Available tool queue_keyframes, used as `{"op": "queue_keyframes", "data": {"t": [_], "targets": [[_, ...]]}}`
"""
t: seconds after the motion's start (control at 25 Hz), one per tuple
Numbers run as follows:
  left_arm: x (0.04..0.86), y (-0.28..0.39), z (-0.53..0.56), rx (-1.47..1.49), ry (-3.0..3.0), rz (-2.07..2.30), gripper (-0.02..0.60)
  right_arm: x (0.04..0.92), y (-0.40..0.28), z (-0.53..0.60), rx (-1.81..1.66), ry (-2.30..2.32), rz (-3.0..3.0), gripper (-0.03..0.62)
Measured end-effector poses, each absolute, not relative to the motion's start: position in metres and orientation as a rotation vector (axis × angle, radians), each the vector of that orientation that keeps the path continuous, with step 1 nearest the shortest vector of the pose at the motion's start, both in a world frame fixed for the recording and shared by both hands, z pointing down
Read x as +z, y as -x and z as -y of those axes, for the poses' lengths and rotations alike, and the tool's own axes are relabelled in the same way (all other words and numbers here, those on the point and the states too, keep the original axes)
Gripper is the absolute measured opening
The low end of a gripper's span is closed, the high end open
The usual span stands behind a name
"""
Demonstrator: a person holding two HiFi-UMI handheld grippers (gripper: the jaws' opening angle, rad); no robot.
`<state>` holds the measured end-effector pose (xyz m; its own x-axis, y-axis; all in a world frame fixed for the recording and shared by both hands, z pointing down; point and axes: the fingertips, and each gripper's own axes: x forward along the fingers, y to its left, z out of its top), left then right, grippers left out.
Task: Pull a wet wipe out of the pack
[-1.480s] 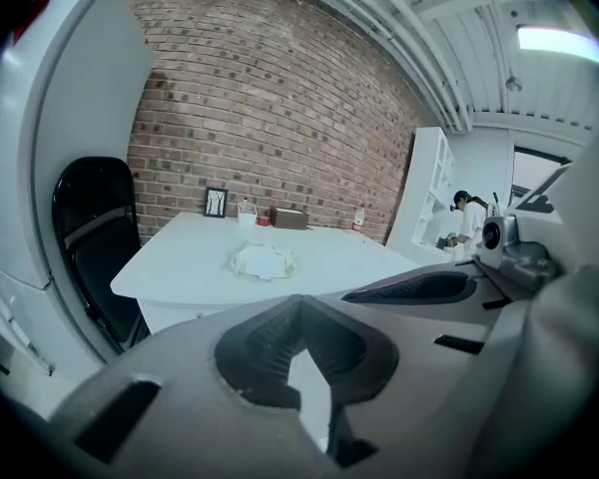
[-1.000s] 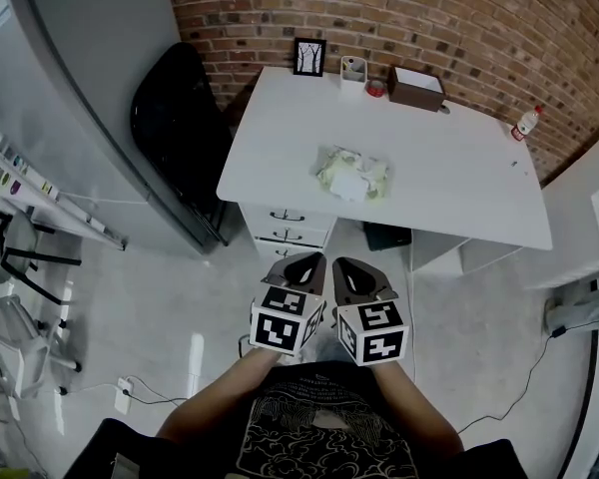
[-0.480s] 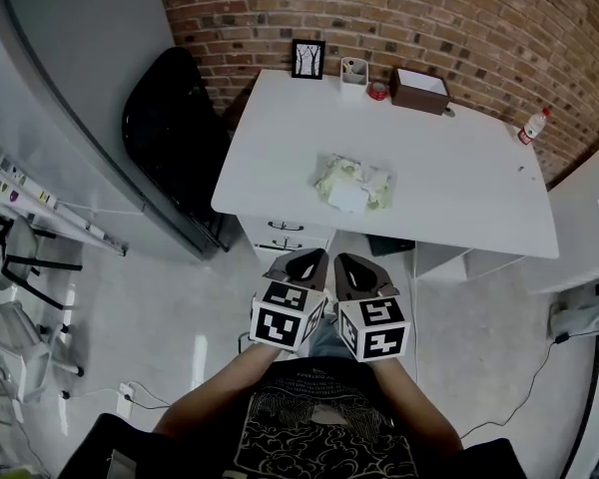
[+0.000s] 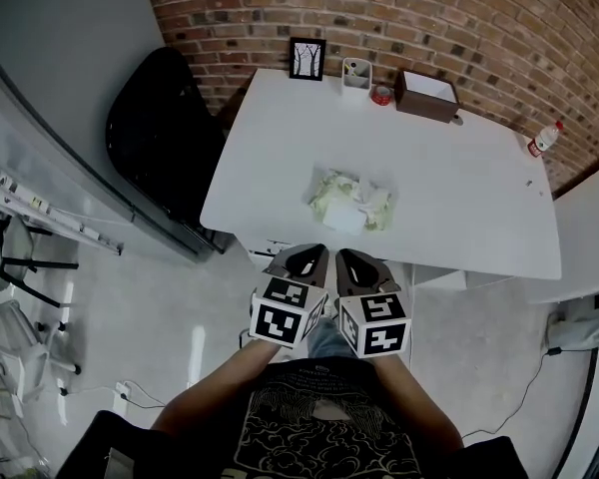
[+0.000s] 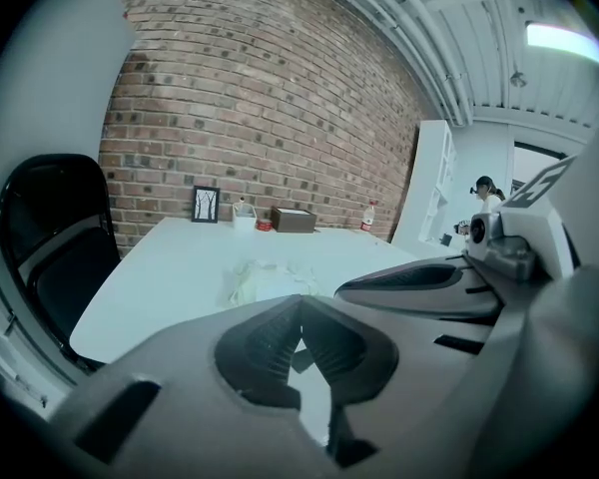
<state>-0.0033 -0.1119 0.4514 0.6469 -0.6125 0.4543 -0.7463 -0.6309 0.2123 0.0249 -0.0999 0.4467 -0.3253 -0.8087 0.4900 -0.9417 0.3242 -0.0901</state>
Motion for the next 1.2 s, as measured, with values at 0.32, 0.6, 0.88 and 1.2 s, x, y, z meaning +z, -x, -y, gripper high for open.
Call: {"op": "queue_keyframes", "data": {"t": [0.32, 0.6, 0.88, 1.2], "targets": [[0.458, -0.009, 0.156, 0.510, -2.473, 1.089, 0.012, 0.455, -0.036, 0.146, 0.531, -1.529, 2.243, 0.018], [0.467, -0.017, 0.189, 0.534, -2.445, 1.097, 0.012, 0.464, -0.051, 0.181, 0.553, -1.540, 2.219, 0.019], [0.477, -0.027, 0.215, 0.542, -2.417, 1.089, 0.012, 0.477, -0.063, 0.209, 0.573, -1.533, 2.184, 0.020], [0.486, -0.033, 0.239, 0.550, -2.393, 1.089, 0.012, 0.487, -0.069, 0.237, 0.564, -1.527, 2.139, 0.020]]}}
